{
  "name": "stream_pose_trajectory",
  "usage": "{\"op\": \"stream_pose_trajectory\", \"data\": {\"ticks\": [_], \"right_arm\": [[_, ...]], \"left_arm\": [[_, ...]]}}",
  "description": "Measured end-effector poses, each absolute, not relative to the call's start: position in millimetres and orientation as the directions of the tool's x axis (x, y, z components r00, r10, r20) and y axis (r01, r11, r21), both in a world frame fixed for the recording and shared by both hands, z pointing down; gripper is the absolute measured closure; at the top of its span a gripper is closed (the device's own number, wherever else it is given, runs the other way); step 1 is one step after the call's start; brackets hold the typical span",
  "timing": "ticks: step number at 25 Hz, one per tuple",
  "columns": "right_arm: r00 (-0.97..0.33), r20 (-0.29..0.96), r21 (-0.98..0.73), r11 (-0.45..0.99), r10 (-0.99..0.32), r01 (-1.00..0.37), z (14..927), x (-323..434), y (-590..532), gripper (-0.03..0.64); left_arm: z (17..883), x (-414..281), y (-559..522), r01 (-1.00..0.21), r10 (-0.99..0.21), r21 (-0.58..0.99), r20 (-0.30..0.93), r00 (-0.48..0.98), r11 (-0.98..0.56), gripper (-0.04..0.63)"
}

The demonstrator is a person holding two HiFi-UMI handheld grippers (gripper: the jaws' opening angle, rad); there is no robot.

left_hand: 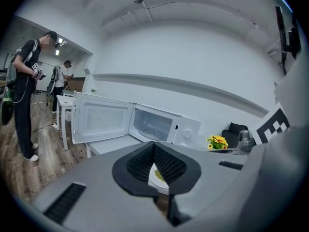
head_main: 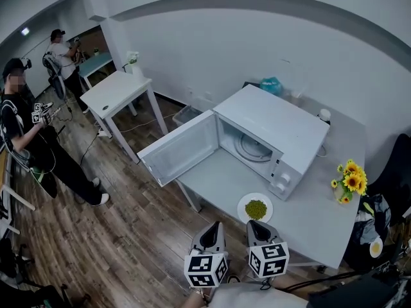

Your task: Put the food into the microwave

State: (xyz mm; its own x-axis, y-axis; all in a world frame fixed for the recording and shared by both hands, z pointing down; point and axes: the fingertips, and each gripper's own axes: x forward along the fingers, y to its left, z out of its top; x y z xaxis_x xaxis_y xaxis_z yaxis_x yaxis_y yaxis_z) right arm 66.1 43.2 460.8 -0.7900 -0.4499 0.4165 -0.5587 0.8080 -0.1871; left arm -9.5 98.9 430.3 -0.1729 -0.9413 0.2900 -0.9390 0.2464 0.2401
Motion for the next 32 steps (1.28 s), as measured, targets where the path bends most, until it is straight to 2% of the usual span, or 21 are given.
{"op": "stream_pose_trajectory", "data": {"ticks": [11, 32], "right_arm": [[-0.763, 0.367, -0.201, 0.755, -0.532, -0.624, 454.9, -8.0, -15.6, 0.600], [-0.657, 0.390, -0.213, 0.631, -0.645, -0.746, 450.4, -113.8, -113.4, 0.600]], "left_arm": [[430.9, -87.0, 34.5, -0.962, -0.951, 0.205, 0.288, -0.116, 0.179, 0.594], [424.5, -199.4, -76.5, -0.977, -0.952, 0.213, 0.299, 0.059, 0.007, 0.594]]}}
